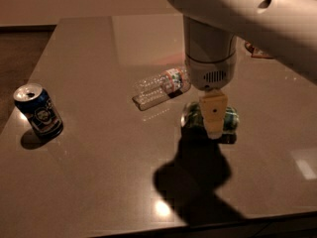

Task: Knock green can over

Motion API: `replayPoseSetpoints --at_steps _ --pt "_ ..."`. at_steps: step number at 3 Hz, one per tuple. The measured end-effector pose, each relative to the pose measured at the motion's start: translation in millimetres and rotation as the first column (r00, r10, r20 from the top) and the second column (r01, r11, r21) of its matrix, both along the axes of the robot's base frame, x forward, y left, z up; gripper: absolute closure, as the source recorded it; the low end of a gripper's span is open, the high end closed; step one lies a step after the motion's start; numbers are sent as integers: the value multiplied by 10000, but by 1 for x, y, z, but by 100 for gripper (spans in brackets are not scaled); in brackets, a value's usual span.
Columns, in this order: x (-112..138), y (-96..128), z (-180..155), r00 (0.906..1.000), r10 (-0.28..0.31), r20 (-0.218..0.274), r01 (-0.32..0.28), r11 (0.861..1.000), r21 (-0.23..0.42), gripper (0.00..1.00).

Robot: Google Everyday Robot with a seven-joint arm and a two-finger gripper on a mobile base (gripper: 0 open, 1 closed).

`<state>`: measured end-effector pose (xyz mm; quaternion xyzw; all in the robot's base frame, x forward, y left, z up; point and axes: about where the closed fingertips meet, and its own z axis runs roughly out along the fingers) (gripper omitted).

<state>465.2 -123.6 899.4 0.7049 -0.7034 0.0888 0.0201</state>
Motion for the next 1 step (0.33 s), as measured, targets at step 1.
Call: replayPoseSetpoints --at_steps 1 --pt "1 1 0 10000 8 41 -8 10000 27 0"
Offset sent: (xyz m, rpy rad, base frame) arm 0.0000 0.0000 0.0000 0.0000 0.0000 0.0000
